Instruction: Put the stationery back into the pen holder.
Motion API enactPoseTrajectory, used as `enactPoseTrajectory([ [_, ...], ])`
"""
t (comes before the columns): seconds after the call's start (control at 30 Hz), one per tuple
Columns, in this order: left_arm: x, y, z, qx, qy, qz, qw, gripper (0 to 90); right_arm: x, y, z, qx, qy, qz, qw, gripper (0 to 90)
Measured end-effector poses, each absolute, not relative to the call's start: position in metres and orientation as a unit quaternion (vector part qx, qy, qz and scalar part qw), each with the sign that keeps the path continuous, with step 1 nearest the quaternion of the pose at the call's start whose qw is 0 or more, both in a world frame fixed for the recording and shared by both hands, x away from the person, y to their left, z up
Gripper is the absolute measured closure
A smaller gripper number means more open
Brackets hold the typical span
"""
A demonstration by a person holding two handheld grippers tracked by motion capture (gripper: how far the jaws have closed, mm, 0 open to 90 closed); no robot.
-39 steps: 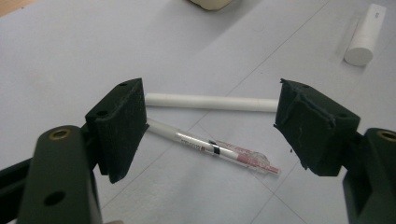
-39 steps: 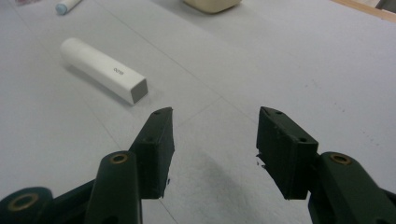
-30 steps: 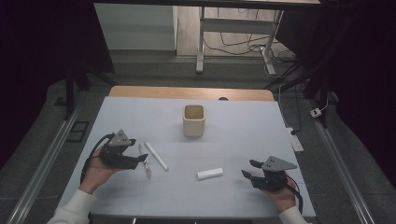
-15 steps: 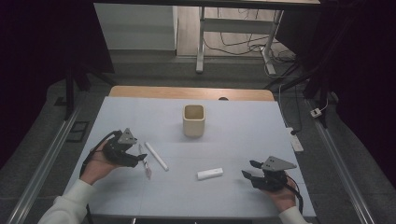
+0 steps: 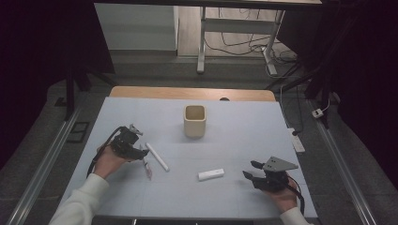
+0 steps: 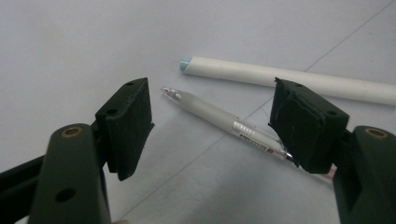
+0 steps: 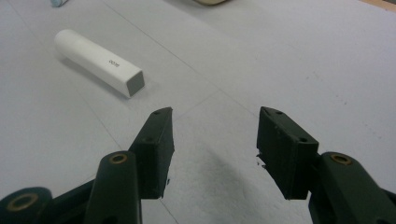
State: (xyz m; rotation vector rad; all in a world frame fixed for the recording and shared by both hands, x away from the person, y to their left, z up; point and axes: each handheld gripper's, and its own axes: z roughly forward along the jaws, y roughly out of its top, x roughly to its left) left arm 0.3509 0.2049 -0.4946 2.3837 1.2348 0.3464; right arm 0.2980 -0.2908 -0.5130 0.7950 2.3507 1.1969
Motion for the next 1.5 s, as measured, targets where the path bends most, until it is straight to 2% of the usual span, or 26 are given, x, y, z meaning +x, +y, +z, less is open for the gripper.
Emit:
enactPoseTrajectory([
  [0.3, 0.360, 0.201, -0.504, 0.853, 0.471, 0.107, 0.196, 31.8, 0.298, -0.290, -0.512, 0.282, 0.839, 0.423, 0.195, 45.6],
  [0.7, 0.365, 0.197, -0.513, 0.854, 0.482, 0.096, 0.170, 43.0, 0.299, -0.290, -0.514, 0.284, 0.839, 0.422, 0.195, 45.7],
  [0.97, 0.367, 0.199, -0.516, 0.851, 0.492, 0.093, 0.161, 47.0, 0.299, -0.290, -0.514, 0.283, 0.839, 0.421, 0.196, 45.7],
  [1.17, 0.364, 0.202, -0.517, 0.843, 0.502, 0.084, 0.174, 59.8, 0.299, -0.290, -0.513, 0.281, 0.839, 0.422, 0.198, 45.8],
  [1.5, 0.357, 0.207, -0.518, 0.835, 0.512, 0.106, 0.170, 77.9, 0.298, -0.293, -0.511, 0.281, 0.837, 0.422, 0.207, 45.8],
])
